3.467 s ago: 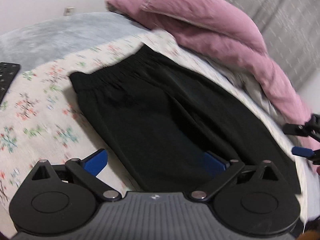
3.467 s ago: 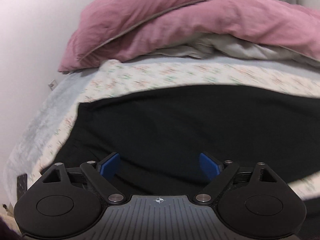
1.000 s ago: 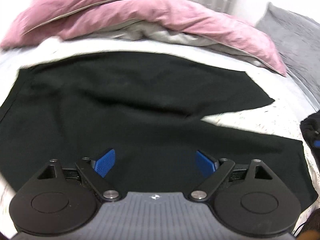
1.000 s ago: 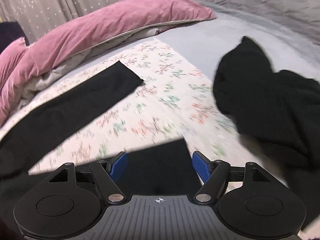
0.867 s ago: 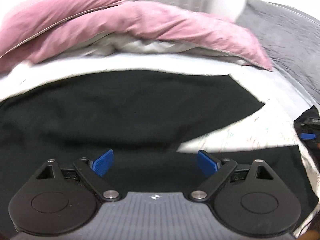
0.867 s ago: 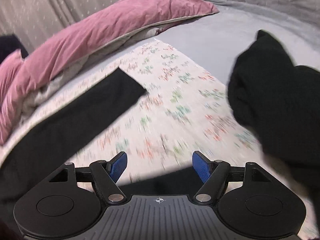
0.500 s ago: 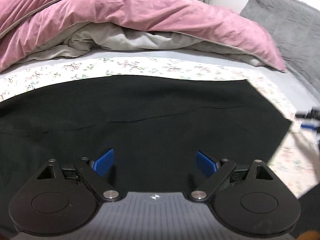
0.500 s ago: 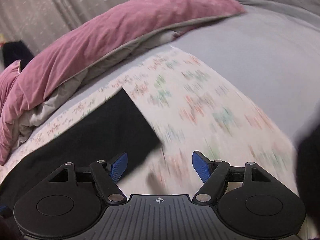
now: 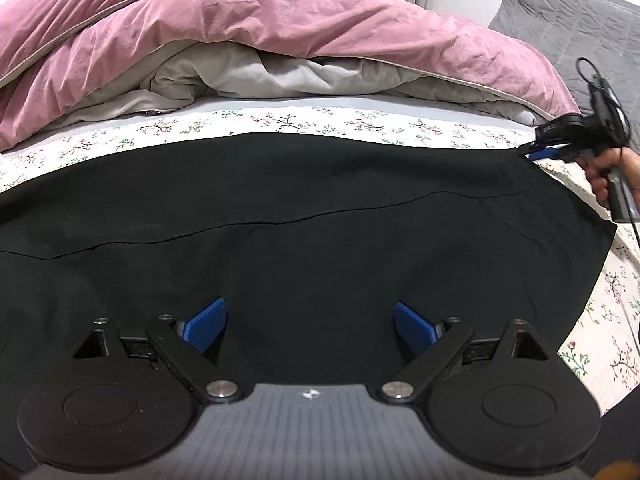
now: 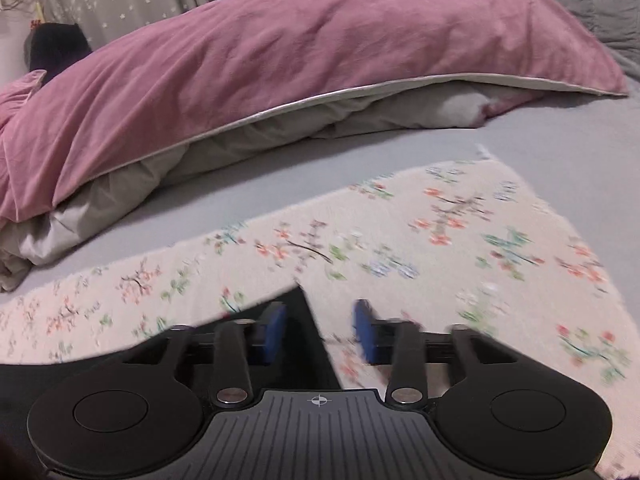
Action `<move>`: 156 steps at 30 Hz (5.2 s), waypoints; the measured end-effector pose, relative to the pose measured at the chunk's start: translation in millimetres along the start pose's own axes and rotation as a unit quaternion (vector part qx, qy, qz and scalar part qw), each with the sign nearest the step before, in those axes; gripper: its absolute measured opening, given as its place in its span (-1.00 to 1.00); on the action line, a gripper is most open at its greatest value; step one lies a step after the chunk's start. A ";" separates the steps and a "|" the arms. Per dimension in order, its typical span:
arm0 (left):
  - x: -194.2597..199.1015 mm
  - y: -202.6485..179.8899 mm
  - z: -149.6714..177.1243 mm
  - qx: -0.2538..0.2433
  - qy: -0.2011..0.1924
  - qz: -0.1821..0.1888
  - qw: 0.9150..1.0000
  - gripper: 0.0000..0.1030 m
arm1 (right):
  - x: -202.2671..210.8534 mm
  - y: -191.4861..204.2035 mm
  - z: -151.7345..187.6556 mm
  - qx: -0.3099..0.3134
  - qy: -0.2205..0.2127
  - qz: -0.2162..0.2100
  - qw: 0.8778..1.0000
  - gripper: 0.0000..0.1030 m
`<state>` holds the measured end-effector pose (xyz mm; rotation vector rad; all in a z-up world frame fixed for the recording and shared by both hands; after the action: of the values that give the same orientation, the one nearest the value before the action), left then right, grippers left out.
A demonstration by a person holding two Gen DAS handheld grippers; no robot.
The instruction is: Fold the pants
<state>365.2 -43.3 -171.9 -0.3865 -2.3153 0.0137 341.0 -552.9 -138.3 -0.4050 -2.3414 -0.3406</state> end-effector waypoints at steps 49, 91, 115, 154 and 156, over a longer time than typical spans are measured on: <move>143.4 196.3 40.3 0.190 0.002 -0.114 0.975 1.00 | 128.6 328.6 91.7 0.316 0.026 -0.119 0.941 0.87; 129.1 217.5 66.5 0.169 0.005 -0.170 0.971 1.00 | 12.2 579.9 100.7 0.534 0.064 -0.134 0.832 -1.00; 238.7 215.7 104.8 0.258 -0.022 -0.121 0.958 1.00 | 324.9 541.3 249.5 0.607 -0.087 -0.153 0.775 -1.00; 242.4 265.4 137.1 0.411 -0.064 -0.007 0.909 -0.11 | 112.4 397.0 107.6 0.179 0.105 -0.017 0.978 0.15; 240.9 265.3 135.9 0.411 -0.066 -0.009 0.909 -0.16 | 86.8 393.0 98.7 0.164 0.110 0.011 0.980 0.15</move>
<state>183.9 291.9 -131.8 0.0754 -2.2021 0.9969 370.3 -141.6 -97.1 -0.2196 -2.1238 0.0146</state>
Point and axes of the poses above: each gripper's, at about its wrist camera, not at the fingertips, and x roughly against the way its jaws point, y to its left, z to its underside, the point moved 3 cm from there along -x, roughly the way its jaws point, and after that the axes turned 6 degrees about x, right-handed, at the moved point
